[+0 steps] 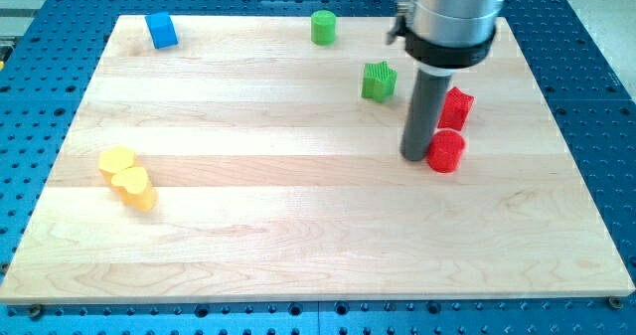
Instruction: Place the red circle at the left center of the board
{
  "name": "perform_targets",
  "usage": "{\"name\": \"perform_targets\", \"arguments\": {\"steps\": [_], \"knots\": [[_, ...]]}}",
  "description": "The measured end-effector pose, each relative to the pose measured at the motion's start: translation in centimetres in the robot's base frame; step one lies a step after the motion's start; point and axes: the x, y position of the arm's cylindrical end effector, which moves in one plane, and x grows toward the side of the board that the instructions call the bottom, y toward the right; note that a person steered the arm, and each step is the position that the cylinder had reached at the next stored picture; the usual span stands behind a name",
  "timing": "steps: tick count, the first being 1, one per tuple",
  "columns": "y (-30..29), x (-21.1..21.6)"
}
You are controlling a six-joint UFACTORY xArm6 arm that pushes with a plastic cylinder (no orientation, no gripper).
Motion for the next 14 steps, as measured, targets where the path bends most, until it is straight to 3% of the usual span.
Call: {"name": "perform_targets", "arguments": {"steps": [1, 3, 5, 6, 7, 8, 9, 10, 11, 12, 13, 14], "knots": [[1.7, 1.2], [-0.7, 2.5], [0.7, -3.1], [6.6, -2.0], [7.6, 2.4], [-0.6, 2.8], [0.7, 3.3], [3.4, 6.5], [-4.7, 6.5], [-11.3, 0.8], [-16.4, -1.5], [-10.0, -0.7]]}}
